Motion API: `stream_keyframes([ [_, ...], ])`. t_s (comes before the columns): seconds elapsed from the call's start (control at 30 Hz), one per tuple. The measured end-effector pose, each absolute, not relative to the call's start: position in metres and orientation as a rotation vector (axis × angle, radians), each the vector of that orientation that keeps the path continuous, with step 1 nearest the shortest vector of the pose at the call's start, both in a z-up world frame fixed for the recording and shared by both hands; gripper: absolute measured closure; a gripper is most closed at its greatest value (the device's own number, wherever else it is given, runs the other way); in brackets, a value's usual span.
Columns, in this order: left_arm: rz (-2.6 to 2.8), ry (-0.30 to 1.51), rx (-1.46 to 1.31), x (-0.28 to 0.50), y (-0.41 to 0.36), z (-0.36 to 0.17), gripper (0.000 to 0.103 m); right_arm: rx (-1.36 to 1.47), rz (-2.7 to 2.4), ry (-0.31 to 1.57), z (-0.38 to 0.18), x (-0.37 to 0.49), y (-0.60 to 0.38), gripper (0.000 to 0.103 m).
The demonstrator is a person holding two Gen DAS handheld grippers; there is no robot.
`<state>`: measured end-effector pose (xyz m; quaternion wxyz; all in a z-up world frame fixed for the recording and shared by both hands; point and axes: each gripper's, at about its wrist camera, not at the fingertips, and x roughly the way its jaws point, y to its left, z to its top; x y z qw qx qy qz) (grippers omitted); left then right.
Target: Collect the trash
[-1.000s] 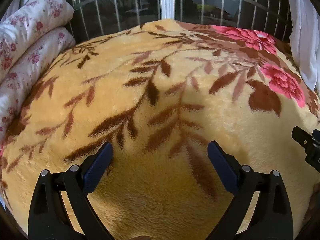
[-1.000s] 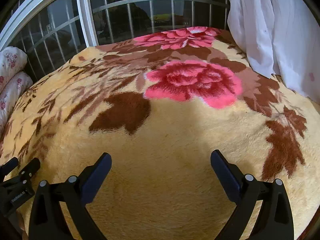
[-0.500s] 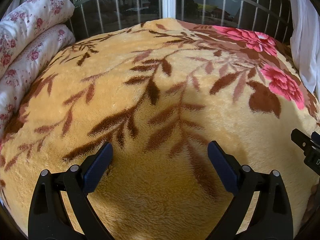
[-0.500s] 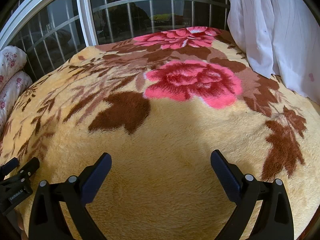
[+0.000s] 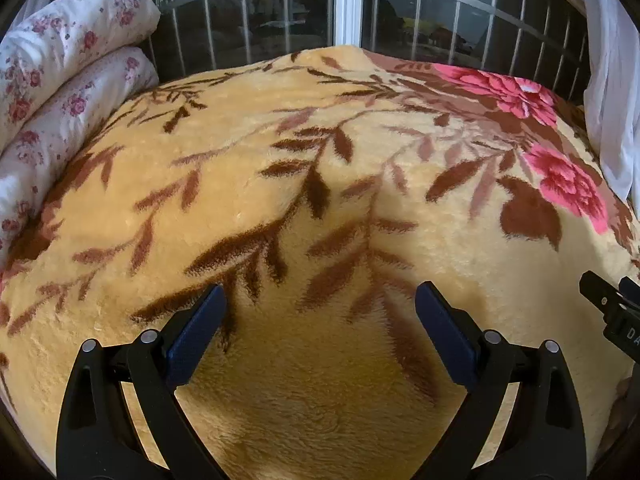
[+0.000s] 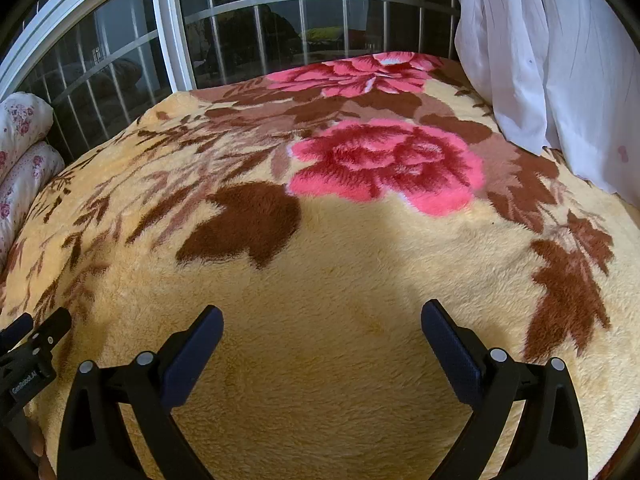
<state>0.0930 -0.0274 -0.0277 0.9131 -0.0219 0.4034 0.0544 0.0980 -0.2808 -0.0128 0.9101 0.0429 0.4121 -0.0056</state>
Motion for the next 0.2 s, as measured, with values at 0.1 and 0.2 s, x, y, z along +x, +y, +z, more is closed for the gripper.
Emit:
stream_keyframes([
  [0.1,0.102,0.845,-0.048,0.0946,-0.029,-0.0294,0.01,0.087,-0.011,0.851,-0.0125,0.0981,-0.281,0.005],
  [0.2,0.101,0.84,-0.052,0.0925,-0.0281,-0.0296,0.01,0.087,-0.01,0.851,-0.0126,0.0982,-0.281,0.005],
])
